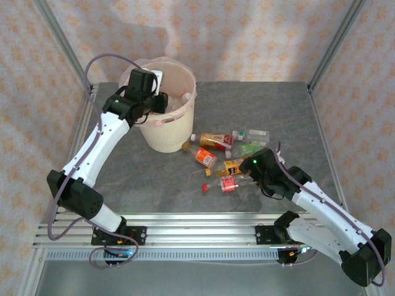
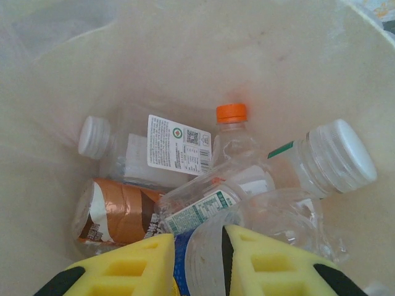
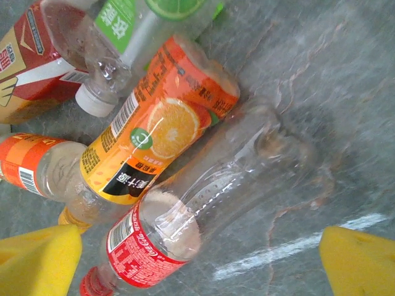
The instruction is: Put the plastic bottles in the bin
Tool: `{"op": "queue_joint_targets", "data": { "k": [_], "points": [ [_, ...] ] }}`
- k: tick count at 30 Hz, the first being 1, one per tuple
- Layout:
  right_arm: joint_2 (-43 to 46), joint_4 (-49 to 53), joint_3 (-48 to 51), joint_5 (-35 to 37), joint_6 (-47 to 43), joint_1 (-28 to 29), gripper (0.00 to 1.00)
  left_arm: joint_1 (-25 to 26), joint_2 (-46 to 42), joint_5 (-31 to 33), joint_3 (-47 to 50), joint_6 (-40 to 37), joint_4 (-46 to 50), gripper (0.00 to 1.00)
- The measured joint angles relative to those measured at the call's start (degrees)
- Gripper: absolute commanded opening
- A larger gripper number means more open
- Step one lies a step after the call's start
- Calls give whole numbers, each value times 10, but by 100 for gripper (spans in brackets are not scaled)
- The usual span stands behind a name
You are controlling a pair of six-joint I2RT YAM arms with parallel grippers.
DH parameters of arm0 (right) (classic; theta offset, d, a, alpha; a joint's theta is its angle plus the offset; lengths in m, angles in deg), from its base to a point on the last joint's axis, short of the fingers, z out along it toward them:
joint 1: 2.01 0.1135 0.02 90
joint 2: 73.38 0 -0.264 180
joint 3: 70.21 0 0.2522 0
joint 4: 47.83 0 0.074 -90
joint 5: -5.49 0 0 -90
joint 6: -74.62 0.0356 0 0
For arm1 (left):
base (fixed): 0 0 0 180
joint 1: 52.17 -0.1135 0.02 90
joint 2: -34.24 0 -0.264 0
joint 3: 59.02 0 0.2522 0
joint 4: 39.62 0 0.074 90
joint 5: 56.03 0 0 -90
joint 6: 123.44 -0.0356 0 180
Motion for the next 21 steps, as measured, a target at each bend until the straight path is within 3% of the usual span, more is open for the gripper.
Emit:
{"op": "queue_joint_targets", "data": {
  "k": [5, 12, 21],
  "points": [
    [9, -61, 35, -23, 45, 5, 99, 0, 6, 1, 0, 13, -10, 34],
    [-2, -102, 38, -27, 78, 23, 99, 0, 3, 38, 1, 41, -8, 61],
    [-7, -86, 46, -27, 92, 24, 99, 0, -89, 94, 30, 76, 1, 84]
  ]
}}
